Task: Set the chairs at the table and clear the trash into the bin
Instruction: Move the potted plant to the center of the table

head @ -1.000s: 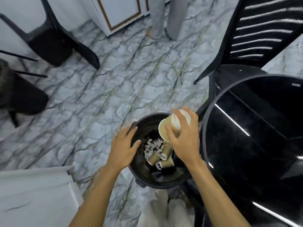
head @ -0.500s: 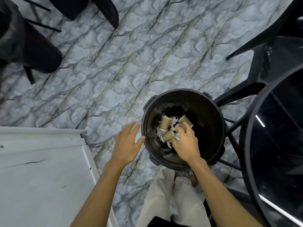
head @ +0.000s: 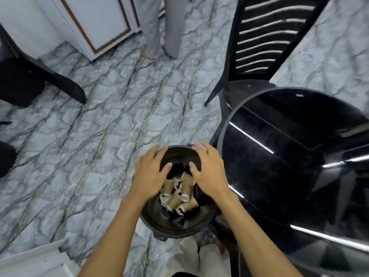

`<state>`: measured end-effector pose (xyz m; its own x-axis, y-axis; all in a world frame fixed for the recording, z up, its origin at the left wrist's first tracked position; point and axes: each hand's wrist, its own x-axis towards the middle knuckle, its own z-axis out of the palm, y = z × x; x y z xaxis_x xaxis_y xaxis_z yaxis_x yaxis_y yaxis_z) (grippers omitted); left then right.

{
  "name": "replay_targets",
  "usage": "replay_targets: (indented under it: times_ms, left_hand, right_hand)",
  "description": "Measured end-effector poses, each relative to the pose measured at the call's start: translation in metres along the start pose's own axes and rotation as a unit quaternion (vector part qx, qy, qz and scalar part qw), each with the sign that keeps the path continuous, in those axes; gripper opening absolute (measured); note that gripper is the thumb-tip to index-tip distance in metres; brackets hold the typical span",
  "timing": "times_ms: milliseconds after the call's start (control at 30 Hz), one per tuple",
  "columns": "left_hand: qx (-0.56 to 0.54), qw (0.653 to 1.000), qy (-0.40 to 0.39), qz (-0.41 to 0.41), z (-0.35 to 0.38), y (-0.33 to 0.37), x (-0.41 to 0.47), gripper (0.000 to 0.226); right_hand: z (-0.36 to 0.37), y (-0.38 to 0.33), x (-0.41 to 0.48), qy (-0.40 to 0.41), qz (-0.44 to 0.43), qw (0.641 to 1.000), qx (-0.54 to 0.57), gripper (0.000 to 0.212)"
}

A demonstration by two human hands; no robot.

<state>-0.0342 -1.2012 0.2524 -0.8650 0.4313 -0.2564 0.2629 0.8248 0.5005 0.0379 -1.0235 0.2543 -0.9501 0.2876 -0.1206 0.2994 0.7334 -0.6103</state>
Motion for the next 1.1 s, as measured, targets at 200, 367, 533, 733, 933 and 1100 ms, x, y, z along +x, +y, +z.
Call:
replay_targets:
  times_ms: [200,367,533,733,933,1100]
  left_hand:
    - [0.024,0.989,-0.044,0.142,0.029,0.093,0.04,0.055]
    - [0.037,0.966,-0.095,0.237,0.074,0.164,0.061,0.056]
    - [0.036,0.948,-0.11,0.298,0.111,0.229,0.071,0.054]
    - [0.041,0.931,-0.129,0.339,0.149,0.286,0.091,0.054]
    - [0.047,0.927,-0.132,0.349,0.185,0.327,0.118,0.054]
    - [0.049,0.925,-0.106,0.362,0.218,0.352,0.14,0.051]
  right_hand:
    - [-0.078,0.06,-0.032,0.117,0.108,0.987,0.029,0.048]
    - [-0.131,0.123,-0.073,0.22,0.217,0.949,0.06,0.047]
    - [-0.168,0.182,-0.109,0.326,0.295,0.893,0.098,0.047]
    - [-0.204,0.235,-0.117,0.407,0.346,0.835,0.134,0.054]
    - [-0.225,0.284,-0.102,0.453,0.363,0.798,0.162,0.062]
    - [-0.231,0.316,-0.08,0.473,0.351,0.787,0.183,0.073]
